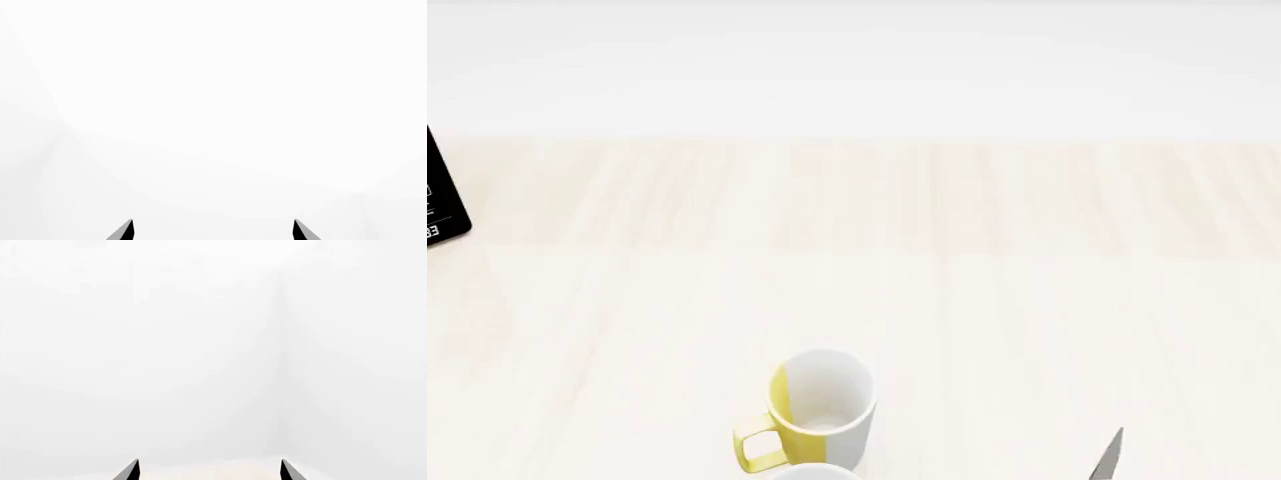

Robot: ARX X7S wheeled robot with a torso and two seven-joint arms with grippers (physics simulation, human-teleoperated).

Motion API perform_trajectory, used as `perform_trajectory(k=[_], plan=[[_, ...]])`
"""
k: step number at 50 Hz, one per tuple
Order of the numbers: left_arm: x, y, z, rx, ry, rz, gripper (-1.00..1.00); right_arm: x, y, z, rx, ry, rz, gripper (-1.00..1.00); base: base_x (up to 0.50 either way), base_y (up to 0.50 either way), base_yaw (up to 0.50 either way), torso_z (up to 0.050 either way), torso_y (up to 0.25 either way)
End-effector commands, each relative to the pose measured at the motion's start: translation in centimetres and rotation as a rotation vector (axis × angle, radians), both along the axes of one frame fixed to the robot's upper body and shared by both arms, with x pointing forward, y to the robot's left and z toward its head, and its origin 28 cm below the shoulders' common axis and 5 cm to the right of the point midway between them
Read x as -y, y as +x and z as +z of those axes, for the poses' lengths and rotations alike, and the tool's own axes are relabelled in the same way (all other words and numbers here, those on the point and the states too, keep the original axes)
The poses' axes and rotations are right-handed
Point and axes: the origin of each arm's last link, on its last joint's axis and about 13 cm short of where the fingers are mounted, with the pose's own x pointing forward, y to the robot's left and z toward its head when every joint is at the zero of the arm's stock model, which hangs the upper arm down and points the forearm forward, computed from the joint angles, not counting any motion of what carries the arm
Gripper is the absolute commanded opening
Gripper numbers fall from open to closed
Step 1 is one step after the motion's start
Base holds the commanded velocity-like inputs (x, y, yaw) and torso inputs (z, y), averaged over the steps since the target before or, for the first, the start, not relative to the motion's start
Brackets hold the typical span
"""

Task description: Put the yellow and white mug to the front of the white mug.

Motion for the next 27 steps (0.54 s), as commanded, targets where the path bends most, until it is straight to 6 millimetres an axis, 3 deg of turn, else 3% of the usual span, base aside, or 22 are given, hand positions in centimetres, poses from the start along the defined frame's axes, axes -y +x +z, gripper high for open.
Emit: perform_trajectory(k=[1,27], plan=[[-0.3,-0.3,0.4,0.001,0.021,0.042,1.0,0.3,-1.6,1.0,0.12,-0.025,0.023,1.0,0.0,0.0,0.0,0.0,0.0],[-1.1,0.4,0.8,-0.05,-0.006,0.12,1.0,0.7,-3.1,1.6,0.207,-0.061,0.054,1.0,0.0,0.0,0.0,0.0,0.0]])
